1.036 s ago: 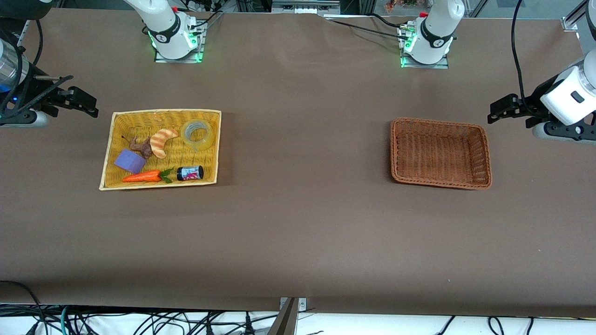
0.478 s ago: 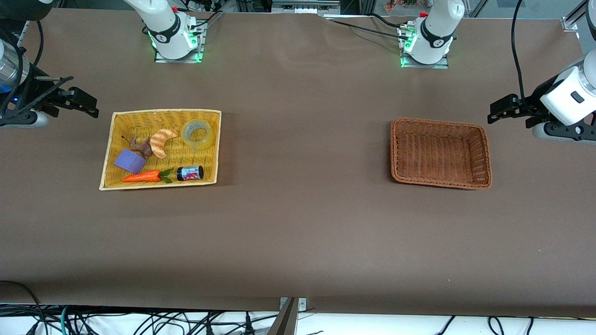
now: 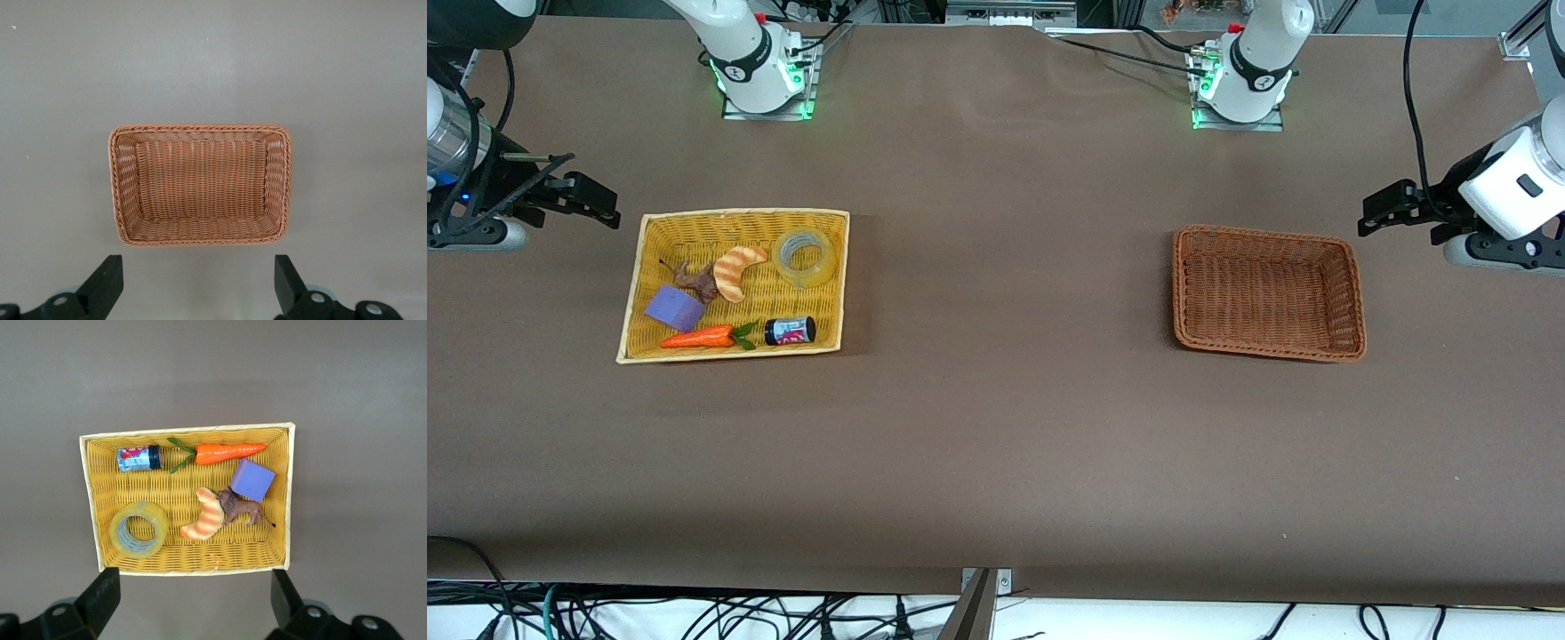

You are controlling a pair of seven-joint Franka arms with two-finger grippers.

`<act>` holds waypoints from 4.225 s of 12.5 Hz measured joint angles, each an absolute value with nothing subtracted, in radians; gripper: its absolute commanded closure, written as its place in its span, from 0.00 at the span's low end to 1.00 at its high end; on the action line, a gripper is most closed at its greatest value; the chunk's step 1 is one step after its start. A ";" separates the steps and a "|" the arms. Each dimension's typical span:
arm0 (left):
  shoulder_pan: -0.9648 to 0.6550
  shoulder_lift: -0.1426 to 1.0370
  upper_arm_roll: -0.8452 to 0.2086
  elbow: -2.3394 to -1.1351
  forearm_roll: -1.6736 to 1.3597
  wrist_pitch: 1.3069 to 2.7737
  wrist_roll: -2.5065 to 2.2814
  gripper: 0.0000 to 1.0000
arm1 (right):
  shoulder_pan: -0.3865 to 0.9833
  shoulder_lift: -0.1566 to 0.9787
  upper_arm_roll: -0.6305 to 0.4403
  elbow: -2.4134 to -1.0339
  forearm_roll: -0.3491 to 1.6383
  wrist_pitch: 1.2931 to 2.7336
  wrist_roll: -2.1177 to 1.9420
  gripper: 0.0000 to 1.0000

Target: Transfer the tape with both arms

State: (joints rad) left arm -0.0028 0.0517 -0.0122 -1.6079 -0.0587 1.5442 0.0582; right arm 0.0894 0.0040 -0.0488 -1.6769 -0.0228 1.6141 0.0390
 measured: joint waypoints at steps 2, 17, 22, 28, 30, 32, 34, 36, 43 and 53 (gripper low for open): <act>-0.002 0.052 -0.012 -1.608 -0.059 1.544 0.058 0.00 | 0.089 0.004 -0.049 -1.677 -0.023 1.614 0.039 0.00; -0.003 0.052 -0.014 -1.608 -0.059 1.544 0.058 0.00 | 0.123 0.073 -0.033 -1.688 -0.017 1.556 0.039 0.01; -0.008 0.052 -0.030 -1.606 -0.059 1.544 0.058 0.00 | 0.208 0.148 0.004 -1.958 -0.014 1.884 0.053 0.01; -0.001 0.106 -0.042 -1.590 -0.059 1.551 0.058 0.00 | 0.209 0.172 0.020 -2.370 -0.014 2.373 0.052 0.02; 0.006 0.151 -0.038 -1.584 -0.058 1.565 0.058 0.00 | 0.209 0.204 0.036 -2.392 -0.014 2.408 0.052 0.49; 0.021 0.203 -0.038 -1.584 -0.055 1.647 0.058 0.00 | 0.209 0.236 0.042 -2.394 -0.014 2.444 0.052 0.94; 0.035 0.250 -0.037 -1.585 -0.054 1.695 0.058 0.00 | 0.209 0.243 0.042 -2.393 -0.015 2.454 0.048 1.00; 0.037 0.279 -0.037 -1.598 -0.053 1.740 0.058 0.00 | 0.209 0.240 0.041 -2.387 -0.016 2.456 0.034 1.00; -0.006 0.308 -0.053 -1.854 -0.053 2.048 -0.027 0.00 | 0.223 0.177 0.058 -2.009 0.012 1.893 0.048 1.00; -0.051 0.308 -0.096 -1.928 -0.053 2.127 -0.137 0.00 | 0.744 0.653 0.088 -1.707 0.220 2.446 0.971 0.34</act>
